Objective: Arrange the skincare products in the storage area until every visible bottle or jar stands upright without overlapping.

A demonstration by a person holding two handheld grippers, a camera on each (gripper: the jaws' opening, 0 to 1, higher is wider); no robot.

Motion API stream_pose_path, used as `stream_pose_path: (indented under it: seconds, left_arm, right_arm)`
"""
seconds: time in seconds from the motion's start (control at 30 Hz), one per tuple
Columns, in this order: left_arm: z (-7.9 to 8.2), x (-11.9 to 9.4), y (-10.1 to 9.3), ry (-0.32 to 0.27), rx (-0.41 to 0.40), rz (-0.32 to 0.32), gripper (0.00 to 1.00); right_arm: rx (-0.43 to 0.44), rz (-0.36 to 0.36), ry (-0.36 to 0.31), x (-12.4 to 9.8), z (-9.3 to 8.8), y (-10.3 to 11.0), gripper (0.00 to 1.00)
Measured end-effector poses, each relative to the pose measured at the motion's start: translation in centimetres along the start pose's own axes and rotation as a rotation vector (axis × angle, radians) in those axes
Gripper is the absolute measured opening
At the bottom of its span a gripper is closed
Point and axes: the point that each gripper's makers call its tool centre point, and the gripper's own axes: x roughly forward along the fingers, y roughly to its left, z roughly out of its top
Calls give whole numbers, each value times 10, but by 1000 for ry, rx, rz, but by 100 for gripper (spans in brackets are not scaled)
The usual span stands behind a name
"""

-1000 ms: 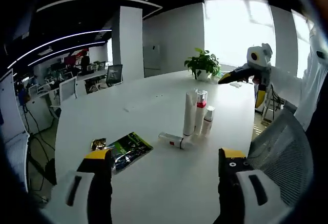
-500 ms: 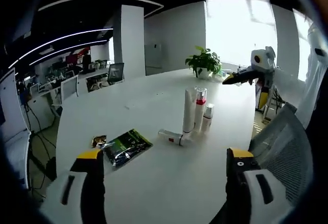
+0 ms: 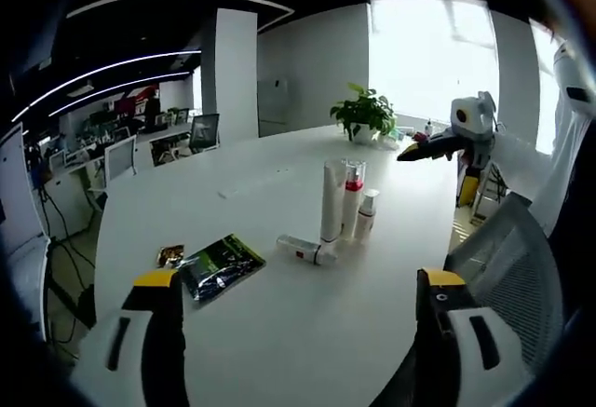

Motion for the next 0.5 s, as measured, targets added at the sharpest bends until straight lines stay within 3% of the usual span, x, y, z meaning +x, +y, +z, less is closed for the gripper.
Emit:
stream_pose_path:
  seconds: [0.17, 0.4, 0.5]
  left_arm:
    - [1, 10, -8, 26, 21, -35, 99]
    - [11, 18, -16, 14, 52, -67, 99]
    - [9, 19, -18, 21, 56, -76, 98]
  right_arm:
    - [7, 10, -3, 3, 0, 5, 99]
    - [1, 30, 23, 9, -10, 18, 99]
    - [3, 50, 9, 10, -7, 29, 89]
